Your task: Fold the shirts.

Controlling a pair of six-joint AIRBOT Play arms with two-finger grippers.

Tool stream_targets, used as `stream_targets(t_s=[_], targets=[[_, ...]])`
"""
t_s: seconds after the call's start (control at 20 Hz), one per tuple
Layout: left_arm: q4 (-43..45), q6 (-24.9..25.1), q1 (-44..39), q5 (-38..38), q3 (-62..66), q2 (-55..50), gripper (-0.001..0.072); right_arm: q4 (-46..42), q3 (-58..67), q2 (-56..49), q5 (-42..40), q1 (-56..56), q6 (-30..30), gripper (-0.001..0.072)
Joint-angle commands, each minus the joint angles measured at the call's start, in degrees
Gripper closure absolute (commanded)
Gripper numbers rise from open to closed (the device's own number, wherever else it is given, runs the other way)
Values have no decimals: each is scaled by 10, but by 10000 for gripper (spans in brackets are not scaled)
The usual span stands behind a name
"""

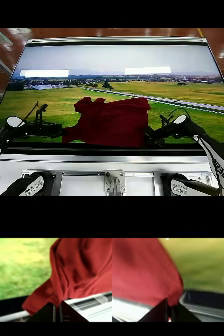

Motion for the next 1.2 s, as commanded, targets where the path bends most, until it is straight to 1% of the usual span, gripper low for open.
stream_targets(t_s=[0.0, 0.1, 0.15, 0.2, 0.25, 0.35, 0.5, 0.6, 0.65, 0.75, 0.85, 0.95, 1.05, 1.15], targets=[[0, 3, 0, 1, 52, 24, 665, 34, 18, -1, 0, 7, -43, 649], [-1, 13, 0, 1, 124, 52, 666, 34, 75, 36, 44, 7, -112, 650], [0, 16, 0, 6, 176, 77, 666, 37, 118, 68, 70, 7, -169, 650], [0, 17, 0, 13, 231, 101, 666, 35, 175, 110, 93, 7, -210, 650], [0, 17, 0, 26, 298, 126, 666, 24, 243, 156, 91, 7, -211, 650], [0, 17, 0, 74, 436, 169, 665, 23, 382, 238, 43, 7, -182, 649], [-1, 16, 0, 198, 615, 209, 665, 22, 567, 333, -88, 7, -156, 650], [-2, -5, 0, 257, 691, 219, 664, 22, 643, 367, -122, 7, -111, 650], [-2, -17, 0, 266, 719, 222, 664, 22, 666, 377, -123, 7, -89, 649], [-1, -18, 0, 256, 744, 223, 664, 22, 683, 391, -117, 7, -44, 649], [6, -18, 0, 233, 743, 222, 664, 5, 683, 394, -87, 7, 18, 649], [13, -17, 0, 191, 743, 213, 665, -46, 683, 386, -21, 7, 53, 649], [56, -17, 0, 134, 742, 200, 665, -113, 683, 368, 55, 7, 77, 649], [112, -18, 0, 55, 742, 177, 664, -174, 683, 334, 150, 7, 87, 649]])
